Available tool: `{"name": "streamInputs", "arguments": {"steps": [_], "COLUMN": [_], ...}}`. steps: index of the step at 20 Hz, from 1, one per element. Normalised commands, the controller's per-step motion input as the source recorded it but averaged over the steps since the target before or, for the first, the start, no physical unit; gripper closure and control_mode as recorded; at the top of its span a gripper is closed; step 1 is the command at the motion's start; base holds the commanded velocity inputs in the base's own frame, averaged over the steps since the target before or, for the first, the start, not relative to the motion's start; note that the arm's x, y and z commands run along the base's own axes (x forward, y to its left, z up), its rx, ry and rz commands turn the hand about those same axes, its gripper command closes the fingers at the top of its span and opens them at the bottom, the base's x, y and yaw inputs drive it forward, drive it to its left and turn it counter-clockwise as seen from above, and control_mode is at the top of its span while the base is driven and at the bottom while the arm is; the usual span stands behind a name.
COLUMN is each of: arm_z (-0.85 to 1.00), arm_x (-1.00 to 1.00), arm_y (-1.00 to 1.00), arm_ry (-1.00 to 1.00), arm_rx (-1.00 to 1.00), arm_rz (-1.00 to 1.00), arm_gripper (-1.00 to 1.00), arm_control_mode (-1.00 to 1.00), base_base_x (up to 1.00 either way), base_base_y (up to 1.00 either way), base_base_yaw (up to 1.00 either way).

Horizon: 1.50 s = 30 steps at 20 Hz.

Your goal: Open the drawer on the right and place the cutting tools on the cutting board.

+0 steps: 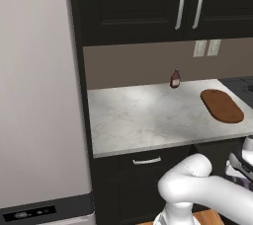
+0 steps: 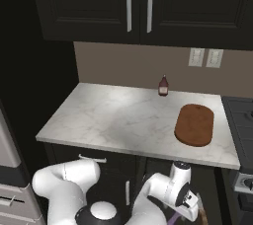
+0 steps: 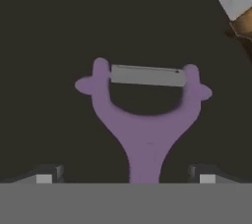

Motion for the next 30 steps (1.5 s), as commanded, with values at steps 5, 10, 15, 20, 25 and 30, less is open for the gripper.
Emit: {"name": "streamInputs", "arguments": {"steps": [5, 10, 15, 20, 25, 30], "arm_z": [-0.32, -0.3, -0.27, -0.15, -0.05, 0.0], "arm_x": [0.0, 0.0, 0.0, -0.02, -0.4, -0.34], "arm_y": [0.0, 0.0, 0.0, 0.0, -0.01, -0.06], "arm_ry": [0.02, 0.0, 0.01, 0.0, 0.0, 0.0], "arm_rx": [0.01, 0.0, 0.0, 0.0, 0.0, 0.0], "arm_rz": [0.0, 0.0, 0.0, 0.0, 0.0, 0.0], "arm_gripper": [-1.0, -1.0, -1.0, 1.0, 1.0, 1.0], "arm_control_mode": [-1.0, -1.0, -1.0, -1.0, -1.0, -1.0], "base_base_x": [0.0, 0.0, 0.0, 0.0, 0.0, 0.0], "base_base_y": [0.0, 0.0, 0.0, 0.0, 0.0, 0.0], "base_base_yaw": [0.0, 0.0, 0.0, 0.0, 0.0, 0.0]}}
